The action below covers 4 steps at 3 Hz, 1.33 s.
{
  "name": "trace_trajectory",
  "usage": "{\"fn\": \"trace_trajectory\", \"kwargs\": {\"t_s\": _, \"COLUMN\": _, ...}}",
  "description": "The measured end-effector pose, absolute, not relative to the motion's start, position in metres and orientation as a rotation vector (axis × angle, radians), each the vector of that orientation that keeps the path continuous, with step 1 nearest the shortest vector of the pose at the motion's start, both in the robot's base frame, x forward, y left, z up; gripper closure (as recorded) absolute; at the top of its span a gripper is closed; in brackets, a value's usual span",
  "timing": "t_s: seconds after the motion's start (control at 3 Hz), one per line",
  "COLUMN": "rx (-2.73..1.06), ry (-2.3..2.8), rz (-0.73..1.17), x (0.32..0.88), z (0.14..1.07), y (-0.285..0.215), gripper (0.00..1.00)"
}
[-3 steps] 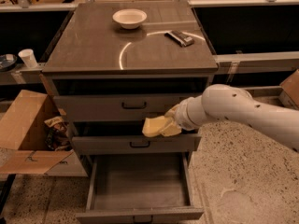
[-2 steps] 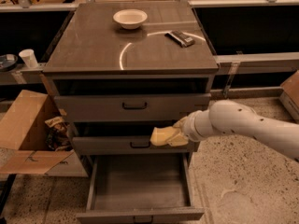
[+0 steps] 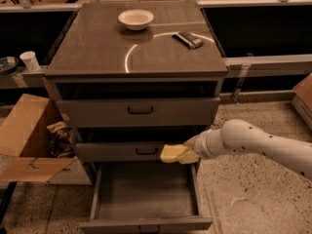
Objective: Place sponge into bottom drawer
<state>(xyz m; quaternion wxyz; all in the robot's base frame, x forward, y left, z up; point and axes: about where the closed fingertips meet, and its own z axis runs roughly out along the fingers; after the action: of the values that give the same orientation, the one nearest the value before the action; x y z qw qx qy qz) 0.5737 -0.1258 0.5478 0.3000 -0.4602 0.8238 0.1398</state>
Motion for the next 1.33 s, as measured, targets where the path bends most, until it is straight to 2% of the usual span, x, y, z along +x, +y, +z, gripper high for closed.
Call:
{"fn": "trace_trajectory", "kwargs": {"t_s": 0.33, "rx": -1.199, "ry": 2.210, "rz": 0.411, "x": 0.569, "z": 0.527, "y": -0.127, "gripper": 1.00}}
{"fn": "trace_trajectory", "kwargs": {"t_s": 1.33, "rx": -1.099, "ry": 2.440, "rz": 0.580, "x": 0.518, "z": 0.317, "y": -0.128, "gripper": 1.00}}
